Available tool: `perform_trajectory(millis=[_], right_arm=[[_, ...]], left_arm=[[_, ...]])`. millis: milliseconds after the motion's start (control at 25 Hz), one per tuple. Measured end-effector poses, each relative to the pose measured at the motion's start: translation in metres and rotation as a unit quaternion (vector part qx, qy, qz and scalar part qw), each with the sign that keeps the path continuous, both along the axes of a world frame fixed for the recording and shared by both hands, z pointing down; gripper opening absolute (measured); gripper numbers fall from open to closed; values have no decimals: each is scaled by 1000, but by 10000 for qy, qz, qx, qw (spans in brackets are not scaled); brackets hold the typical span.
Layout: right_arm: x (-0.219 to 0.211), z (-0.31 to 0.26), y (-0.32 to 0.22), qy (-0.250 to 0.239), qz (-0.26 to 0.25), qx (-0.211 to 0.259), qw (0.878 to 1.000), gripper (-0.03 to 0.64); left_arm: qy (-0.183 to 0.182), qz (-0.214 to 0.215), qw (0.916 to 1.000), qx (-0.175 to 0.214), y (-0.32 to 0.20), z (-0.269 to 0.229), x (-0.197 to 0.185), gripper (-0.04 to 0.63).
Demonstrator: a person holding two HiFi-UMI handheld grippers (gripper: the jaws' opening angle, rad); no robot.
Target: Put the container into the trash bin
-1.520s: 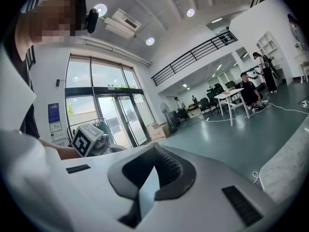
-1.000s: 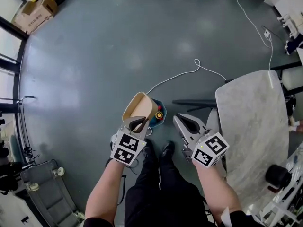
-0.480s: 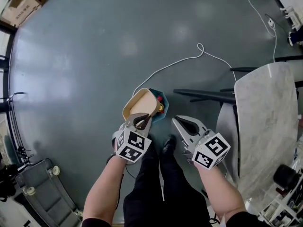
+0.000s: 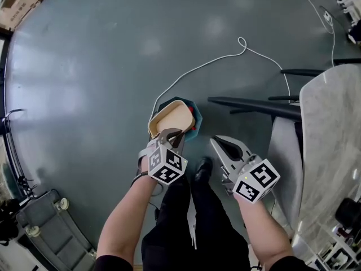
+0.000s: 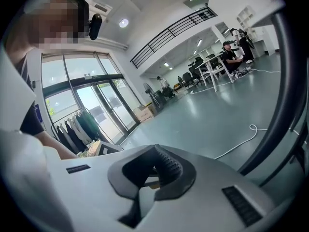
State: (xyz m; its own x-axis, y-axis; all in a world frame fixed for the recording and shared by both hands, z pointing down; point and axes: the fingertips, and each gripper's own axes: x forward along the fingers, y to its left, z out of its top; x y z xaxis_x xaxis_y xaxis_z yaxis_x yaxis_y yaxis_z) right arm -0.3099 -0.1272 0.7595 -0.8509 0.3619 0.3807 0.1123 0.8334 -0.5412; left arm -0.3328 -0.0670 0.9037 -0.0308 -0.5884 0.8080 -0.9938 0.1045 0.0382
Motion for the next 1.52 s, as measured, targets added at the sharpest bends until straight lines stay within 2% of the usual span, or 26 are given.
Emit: perform_trajectory(millis=[240,640,680,720,800,1080,1240,1320,1520], right_arm=[[6,24,-8,39,92,36,9999,-8],[1,46,-20,83,179,-17,9998,-8],[1,46,-19,100,170,-15,9998,-8],[3,45,-18,122,160,-15,9998,-8],[7,42,-15,187,155,-34,9997,-8],[13,-6,-1,236,51,-133,9996,-8],[0,-58,7,47,-118,-76,9999,-8],[-7,-86,11,-93,-226,-24,9997,-8],[-9,-159,15,-374,-356,132,9986,-8]], left_arm=[[4,-52,9999,-144,-9,55,-3,28],[-102,235,9990,-373,-18,107,-5,38],[-109,253,9988,-408,-18,110,-5,84],[-68,241,9988,-430,-18,111,-5,166],[106,96,9992,-378,-17,107,-2,193],[554,-829,9950,31,-1,43,-15,192],[711,-1324,9866,630,2,-30,-33,183],[681,-1493,9821,925,5,-71,-40,181],[380,-1757,9741,1368,14,-171,-46,181]])
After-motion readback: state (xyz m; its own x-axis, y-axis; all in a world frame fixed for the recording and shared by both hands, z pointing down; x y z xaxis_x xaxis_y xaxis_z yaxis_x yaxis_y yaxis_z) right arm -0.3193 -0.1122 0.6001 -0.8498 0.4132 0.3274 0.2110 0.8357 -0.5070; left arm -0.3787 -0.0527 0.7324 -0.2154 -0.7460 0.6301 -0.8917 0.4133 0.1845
